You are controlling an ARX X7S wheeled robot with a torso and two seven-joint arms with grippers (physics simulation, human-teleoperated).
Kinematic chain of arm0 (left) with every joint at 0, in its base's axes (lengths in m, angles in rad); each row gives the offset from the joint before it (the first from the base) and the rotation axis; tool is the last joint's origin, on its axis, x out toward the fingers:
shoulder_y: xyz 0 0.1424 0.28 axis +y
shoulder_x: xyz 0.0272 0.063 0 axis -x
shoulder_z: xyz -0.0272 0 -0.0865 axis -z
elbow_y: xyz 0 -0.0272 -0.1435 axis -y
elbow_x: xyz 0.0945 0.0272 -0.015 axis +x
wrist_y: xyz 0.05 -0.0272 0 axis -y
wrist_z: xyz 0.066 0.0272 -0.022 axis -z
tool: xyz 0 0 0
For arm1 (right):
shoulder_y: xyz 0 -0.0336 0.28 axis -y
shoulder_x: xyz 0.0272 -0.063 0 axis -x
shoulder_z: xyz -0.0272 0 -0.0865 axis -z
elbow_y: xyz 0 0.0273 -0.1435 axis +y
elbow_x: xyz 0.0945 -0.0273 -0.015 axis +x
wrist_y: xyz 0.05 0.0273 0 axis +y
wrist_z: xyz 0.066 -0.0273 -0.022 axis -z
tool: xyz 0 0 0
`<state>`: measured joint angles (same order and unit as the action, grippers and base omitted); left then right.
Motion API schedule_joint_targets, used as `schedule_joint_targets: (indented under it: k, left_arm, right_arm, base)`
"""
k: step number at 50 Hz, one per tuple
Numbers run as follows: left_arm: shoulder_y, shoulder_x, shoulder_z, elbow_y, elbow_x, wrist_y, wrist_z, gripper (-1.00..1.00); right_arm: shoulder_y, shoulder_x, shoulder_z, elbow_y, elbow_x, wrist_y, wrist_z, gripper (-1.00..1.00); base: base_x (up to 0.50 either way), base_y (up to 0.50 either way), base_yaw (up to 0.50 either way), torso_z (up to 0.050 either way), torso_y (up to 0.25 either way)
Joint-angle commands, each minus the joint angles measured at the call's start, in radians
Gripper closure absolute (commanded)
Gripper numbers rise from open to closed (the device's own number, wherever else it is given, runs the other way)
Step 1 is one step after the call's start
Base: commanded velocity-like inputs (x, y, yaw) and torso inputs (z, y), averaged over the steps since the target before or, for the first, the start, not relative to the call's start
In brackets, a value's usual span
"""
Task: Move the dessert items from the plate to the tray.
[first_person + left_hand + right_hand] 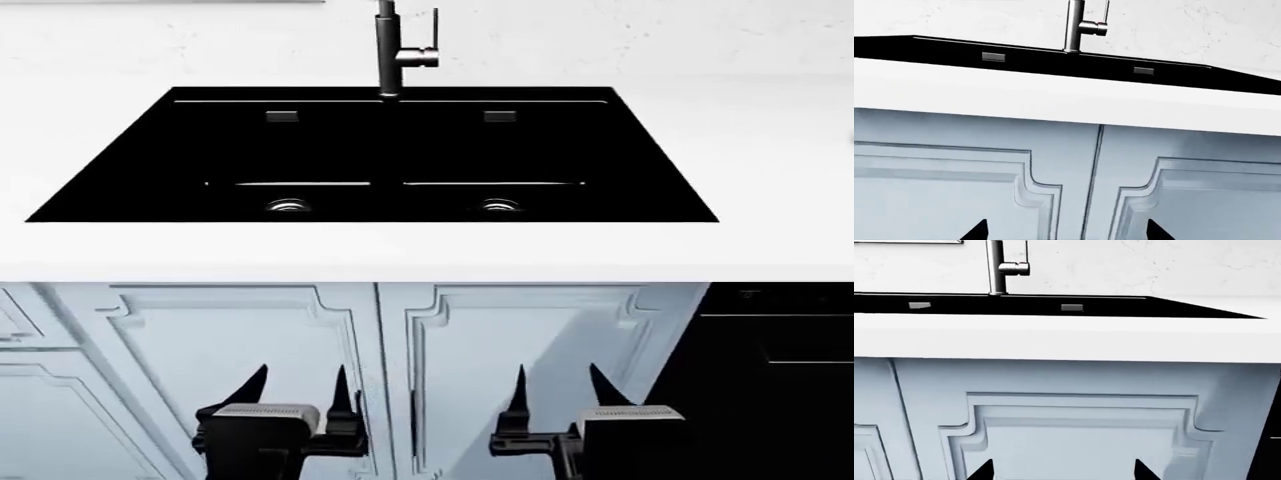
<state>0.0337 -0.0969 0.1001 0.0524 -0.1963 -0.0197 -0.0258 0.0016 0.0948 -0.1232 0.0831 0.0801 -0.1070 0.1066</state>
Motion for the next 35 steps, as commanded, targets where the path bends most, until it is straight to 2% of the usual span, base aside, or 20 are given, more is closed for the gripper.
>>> schedule_joint_targets:
  k: [1, 35]
  left_arm:
    - [0.005, -0.013, 0.015, -0.002, -0.022, 0.007, -0.003, -1.00]
    - [0.000, -0.039, 0.048, -0.001, -0.050, 0.018, -0.032, -1.00]
  right_arm:
    - [0.004, 0.011, -0.023, 0.009, -0.002, -0.004, 0.017, -1.00]
    - [0.015, 0.038, -0.059, 0.017, 0.017, -0.006, 0.050, -1.00]
  base:
    - [0.00, 0.50, 0.00, 0.000, 0.000]
    - [0.00, 0.50, 0.00, 0.000, 0.000]
